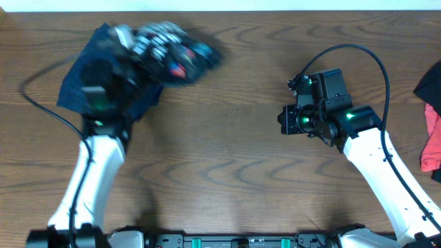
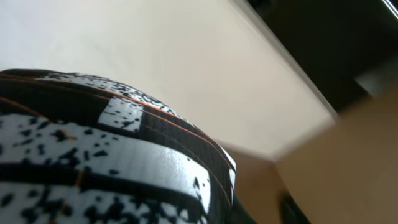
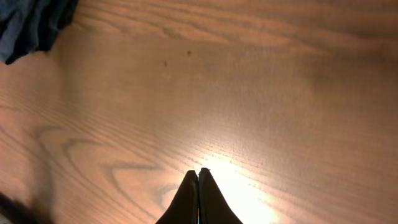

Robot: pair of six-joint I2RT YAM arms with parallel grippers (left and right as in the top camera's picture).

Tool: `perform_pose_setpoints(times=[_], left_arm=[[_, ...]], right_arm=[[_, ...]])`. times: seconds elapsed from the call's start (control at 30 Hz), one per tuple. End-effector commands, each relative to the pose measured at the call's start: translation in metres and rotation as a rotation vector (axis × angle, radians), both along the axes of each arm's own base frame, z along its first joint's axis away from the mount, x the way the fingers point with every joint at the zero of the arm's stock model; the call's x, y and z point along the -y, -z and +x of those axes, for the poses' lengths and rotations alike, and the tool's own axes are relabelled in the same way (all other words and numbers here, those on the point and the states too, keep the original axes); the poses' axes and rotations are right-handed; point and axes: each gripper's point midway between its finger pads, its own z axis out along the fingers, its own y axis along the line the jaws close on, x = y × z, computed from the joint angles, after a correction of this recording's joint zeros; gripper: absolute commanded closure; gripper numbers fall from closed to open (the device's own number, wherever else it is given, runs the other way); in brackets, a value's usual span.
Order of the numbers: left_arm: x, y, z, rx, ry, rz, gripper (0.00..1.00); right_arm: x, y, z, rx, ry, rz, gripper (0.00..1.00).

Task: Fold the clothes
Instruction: 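Carry the jersey bundle with the left gripper onto the folded jeans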

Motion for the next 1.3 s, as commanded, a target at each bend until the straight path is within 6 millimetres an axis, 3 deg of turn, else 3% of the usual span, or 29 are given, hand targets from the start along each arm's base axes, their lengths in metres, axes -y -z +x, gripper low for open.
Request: perform_pose_setpoints(times=[0.0, 0.13, 0.3, 0.4, 0.5, 0.7, 0.97, 1.2, 1.27], left_arm=[[-0.054, -0.031, 0.034, 0.089, -0.135, 0.064, 0.94], [-0.089, -0.036, 0.071, 0.114, -0.158, 0.088, 0.94], [-0.111, -0.023, 0.121, 0.134, -0.165, 0.070, 0.94], [-0.119, -0.003, 0.141, 0.089, -0.137, 0.074, 0.94], [-0.130, 0.024, 0.144, 0.018, -0.145, 0.099, 0.94], [-0.164, 0.094, 0.123, -0.236, -0.189, 0.199, 0.94], [-0.201, 0.158, 0.064, -0.632, -0.254, 0.026, 0.93], [-0.212, 0.170, 0.017, -0.826, -0.288, -0.066, 0.93], [-0.209, 0.168, 0.011, -0.836, -0.276, -0.050, 0.71]], right_arm=[[0.002, -0.001, -0.002, -0.028, 0.037, 0.013, 0.99], [0.005, 0.006, -0.015, -0.090, 0.038, -0.006, 0.99], [0.010, 0.013, -0.031, -0.163, 0.039, -0.030, 0.99], [0.012, 0.015, -0.037, -0.191, 0.040, -0.039, 0.99], [0.013, 0.016, -0.039, -0.197, 0.040, -0.041, 0.99], [0.012, 0.015, -0.037, -0.189, 0.044, -0.037, 0.99], [0.013, 0.015, -0.036, -0.188, 0.045, -0.041, 0.99], [0.013, 0.015, -0.036, -0.186, 0.047, -0.044, 0.99], [0.014, 0.015, -0.036, -0.183, 0.048, -0.046, 0.99]])
